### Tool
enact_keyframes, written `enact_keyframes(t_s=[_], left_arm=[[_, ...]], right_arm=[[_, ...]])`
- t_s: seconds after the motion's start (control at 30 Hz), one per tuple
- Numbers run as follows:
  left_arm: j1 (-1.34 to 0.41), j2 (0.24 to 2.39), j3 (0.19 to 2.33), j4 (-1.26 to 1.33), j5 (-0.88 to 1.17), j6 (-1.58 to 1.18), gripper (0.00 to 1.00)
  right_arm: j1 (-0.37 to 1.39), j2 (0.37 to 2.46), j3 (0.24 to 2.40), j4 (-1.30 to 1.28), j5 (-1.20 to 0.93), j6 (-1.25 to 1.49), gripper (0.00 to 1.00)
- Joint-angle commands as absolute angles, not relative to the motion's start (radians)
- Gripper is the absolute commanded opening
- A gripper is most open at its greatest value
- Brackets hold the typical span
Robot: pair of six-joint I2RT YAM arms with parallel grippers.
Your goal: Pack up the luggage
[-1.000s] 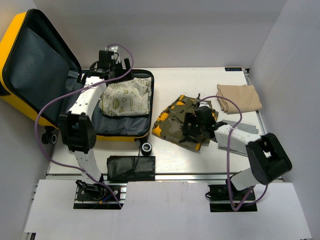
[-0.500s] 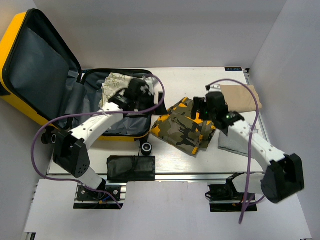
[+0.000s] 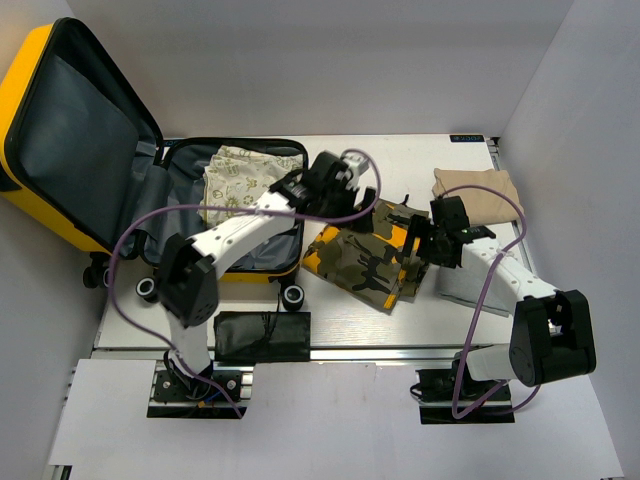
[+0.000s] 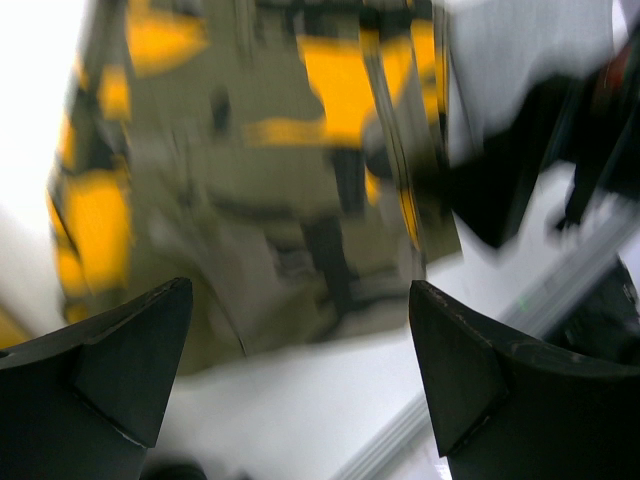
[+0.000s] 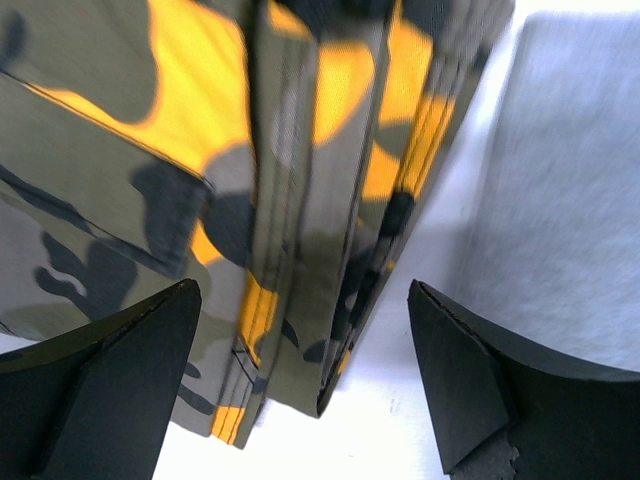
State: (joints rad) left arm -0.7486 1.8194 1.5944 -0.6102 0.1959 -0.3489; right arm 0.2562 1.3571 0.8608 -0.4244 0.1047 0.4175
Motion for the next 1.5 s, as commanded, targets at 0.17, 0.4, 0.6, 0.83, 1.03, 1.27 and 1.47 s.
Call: enact_keyframes(t_s=[0.17,0.4,0.6,0.83,1.03,1.27,1.47], left_arm=[[-0.718,2.229,2.116,-0.856,0.080,-0.167,0.98],[-0.672,2.338,2.108,-0.822,0.086,-0.192,0.98],[-0.650,2.373,2.077,-0.807,-0.026,-0.184,0.98],[-0.650,2.405,2.089,-0.821,-0.038,-0.146,0.98],[-0.650,2.407,2.020,-0.802,-0.002,-0.132,0.98],[-0.650,2.427,1.927,-0.761,0.158,-0.170,0.59],[-0.641,2.395,1.876,-0.710,0.264,-0.179,0.00]], right_arm=[[0.210,1.327,0.683,-0.270,-0.047,0.511,0.89],[0.195,1.402,0.672,-0.169,-0.158,0.514,0.89],[0.181,1.463,0.660,-0.146,-0.153,0.532,0.89],[0.183,1.526,0.678,-0.152,-0.118,0.560,0.89],[0.192,1.569,0.693,-0.123,-0.150,0.558,0.82],[0.222,1.630,0.724,-0.074,-0.219,0.560,0.54],[0.248,1.649,0.772,-0.051,-0.235,0.548,0.16]])
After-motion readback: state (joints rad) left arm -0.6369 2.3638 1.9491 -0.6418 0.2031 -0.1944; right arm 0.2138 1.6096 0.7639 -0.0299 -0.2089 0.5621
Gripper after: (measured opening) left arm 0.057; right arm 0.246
